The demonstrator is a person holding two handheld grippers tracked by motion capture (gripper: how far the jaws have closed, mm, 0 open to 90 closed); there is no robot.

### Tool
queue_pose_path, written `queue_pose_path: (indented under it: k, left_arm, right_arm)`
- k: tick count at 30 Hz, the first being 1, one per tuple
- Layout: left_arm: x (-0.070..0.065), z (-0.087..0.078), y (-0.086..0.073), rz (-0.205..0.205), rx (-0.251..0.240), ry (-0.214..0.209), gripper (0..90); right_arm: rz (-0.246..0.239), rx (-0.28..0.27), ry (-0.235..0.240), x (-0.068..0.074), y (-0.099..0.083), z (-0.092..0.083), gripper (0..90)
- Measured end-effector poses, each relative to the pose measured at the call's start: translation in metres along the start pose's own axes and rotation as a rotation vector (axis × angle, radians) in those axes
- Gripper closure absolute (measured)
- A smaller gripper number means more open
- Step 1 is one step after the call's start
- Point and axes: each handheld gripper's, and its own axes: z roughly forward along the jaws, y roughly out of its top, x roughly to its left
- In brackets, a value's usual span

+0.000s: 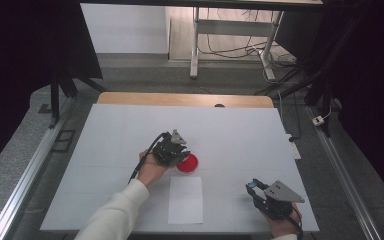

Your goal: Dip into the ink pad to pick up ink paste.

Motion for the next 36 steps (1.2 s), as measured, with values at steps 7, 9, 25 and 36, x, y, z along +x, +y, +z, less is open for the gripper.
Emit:
queue_pose_path:
  k: [7,9,25,36]
  left_arm:
    - [0.0,-0.01,-0.001,-0.014,-0.038,-0.023,75.9]
    - [0.0,-0.013,-0.002,-0.015,-0.043,-0.028,75.9]
    - [0.002,-0.032,-0.011,-0.042,-0.085,-0.078,75.8]
    - [-0.002,-0.044,-0.02,-0.03,-0.106,-0.095,75.8]
  right_arm:
    - [-0.001,0.002,0.0,0.0,0.0,0.0,63.9]
    - [0.0,0.002,0.0,0.0,0.0,0.0,63.9]
    - [-0.006,-0.002,-0.005,0.0,0.001,0.0,63.9]
    - [-0.005,-0.002,-0.007,0.0,0.001,0.001,63.9]
